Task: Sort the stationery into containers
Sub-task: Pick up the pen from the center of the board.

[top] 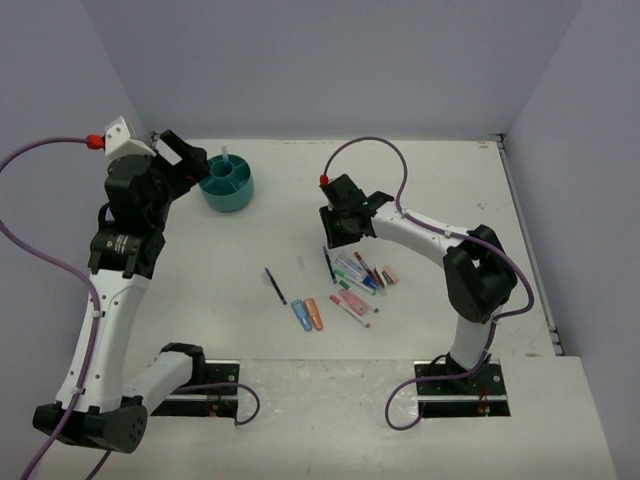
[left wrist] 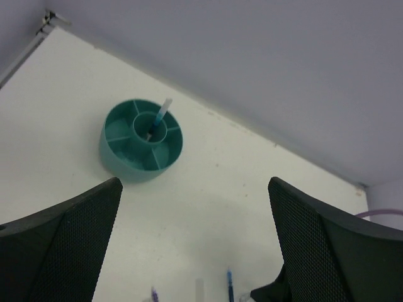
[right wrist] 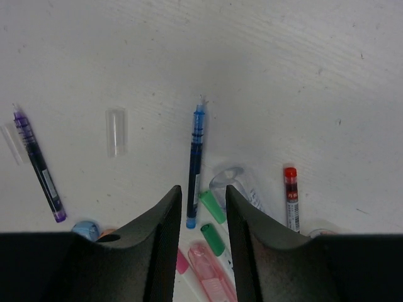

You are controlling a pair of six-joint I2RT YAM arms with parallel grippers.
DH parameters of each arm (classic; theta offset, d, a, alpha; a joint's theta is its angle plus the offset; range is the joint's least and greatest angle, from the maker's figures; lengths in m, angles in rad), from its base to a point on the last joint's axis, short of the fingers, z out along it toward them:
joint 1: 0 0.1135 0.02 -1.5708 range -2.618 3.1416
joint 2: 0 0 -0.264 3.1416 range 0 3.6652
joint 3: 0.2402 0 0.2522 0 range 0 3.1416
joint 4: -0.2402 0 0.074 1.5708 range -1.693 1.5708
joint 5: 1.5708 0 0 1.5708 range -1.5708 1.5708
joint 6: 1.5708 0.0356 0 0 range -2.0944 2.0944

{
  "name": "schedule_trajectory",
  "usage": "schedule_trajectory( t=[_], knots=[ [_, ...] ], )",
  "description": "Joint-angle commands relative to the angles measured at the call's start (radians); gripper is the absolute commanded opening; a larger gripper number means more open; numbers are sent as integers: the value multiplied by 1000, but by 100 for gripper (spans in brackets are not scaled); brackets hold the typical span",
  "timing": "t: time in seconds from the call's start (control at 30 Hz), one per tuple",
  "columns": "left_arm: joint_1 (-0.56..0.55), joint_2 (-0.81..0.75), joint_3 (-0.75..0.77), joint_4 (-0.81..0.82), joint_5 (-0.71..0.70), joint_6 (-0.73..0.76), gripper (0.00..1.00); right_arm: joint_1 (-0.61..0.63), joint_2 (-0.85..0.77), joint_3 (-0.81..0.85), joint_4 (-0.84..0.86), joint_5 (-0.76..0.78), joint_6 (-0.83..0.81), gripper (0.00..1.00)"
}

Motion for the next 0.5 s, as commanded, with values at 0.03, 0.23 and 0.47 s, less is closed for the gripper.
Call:
schedule_trajectory(
  t=[0.03, 0.23, 0.47],
  knots=[
    [5, -22, -86, -142, 93, 121, 100, 42, 71, 128, -83, 77, 30, 37],
    [5, -35, -157, -165, 102, 179, 100, 61, 143, 174, -125, 94, 23, 35],
    [5, -49, -236, -149, 93, 192, 100, 65, 186, 194, -146, 91, 24, 33]
  ],
)
